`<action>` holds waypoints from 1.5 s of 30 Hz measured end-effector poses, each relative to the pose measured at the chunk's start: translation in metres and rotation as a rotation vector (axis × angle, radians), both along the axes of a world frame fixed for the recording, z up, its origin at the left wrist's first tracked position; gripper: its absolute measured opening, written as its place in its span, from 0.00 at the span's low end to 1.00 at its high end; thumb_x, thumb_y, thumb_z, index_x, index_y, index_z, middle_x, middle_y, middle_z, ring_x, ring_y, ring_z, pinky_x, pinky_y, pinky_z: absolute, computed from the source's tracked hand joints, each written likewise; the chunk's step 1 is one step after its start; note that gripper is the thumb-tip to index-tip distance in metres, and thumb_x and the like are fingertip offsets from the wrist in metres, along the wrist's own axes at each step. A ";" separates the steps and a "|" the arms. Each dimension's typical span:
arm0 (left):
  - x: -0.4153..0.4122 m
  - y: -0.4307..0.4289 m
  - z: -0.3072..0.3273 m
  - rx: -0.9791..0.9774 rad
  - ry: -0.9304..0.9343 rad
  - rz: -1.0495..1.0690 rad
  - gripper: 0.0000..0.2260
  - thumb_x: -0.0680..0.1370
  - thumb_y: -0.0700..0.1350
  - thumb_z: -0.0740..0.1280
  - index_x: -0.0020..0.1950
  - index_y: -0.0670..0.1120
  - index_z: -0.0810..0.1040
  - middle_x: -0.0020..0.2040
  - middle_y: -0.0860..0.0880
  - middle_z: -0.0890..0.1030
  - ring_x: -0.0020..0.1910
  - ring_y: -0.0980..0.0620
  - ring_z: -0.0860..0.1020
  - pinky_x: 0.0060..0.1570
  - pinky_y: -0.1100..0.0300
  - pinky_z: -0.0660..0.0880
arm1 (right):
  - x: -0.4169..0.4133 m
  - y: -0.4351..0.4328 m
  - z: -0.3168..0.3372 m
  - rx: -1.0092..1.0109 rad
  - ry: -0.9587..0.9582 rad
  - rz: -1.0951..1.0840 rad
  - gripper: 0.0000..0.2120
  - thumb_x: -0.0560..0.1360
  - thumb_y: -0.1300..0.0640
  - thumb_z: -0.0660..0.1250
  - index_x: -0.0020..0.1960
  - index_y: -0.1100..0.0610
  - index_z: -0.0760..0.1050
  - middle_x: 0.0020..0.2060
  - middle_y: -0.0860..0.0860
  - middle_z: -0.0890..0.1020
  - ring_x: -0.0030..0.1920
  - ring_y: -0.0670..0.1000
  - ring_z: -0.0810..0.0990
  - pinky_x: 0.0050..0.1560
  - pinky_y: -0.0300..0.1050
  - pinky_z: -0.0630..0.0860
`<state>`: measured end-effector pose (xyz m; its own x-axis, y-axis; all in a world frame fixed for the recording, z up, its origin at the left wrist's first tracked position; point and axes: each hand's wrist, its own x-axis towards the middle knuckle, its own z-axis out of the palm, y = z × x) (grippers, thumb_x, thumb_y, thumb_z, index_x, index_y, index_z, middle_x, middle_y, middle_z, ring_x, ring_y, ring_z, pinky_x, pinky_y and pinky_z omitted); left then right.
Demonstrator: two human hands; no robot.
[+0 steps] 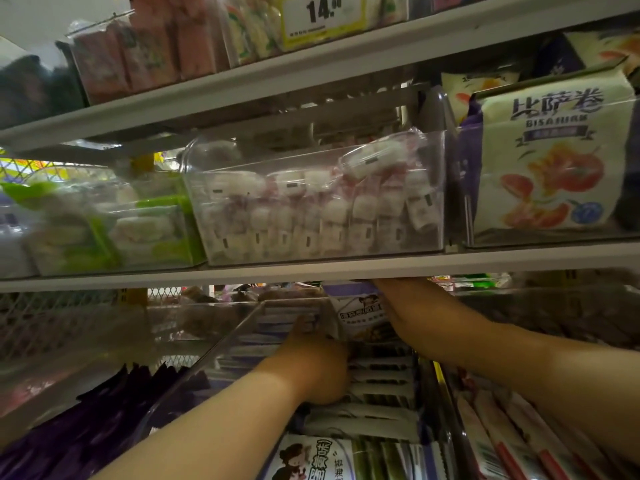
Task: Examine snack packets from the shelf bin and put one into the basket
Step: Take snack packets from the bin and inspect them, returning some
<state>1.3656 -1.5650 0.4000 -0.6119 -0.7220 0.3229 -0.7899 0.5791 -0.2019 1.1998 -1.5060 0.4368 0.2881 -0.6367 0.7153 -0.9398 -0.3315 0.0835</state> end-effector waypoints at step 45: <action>0.095 0.010 -0.023 -0.024 0.327 -0.239 0.17 0.83 0.51 0.53 0.70 0.58 0.71 0.69 0.58 0.69 0.67 0.55 0.67 0.67 0.59 0.64 | 0.054 -0.022 0.000 0.570 0.410 -0.384 0.17 0.75 0.53 0.66 0.62 0.55 0.73 0.57 0.55 0.78 0.49 0.53 0.75 0.47 0.44 0.71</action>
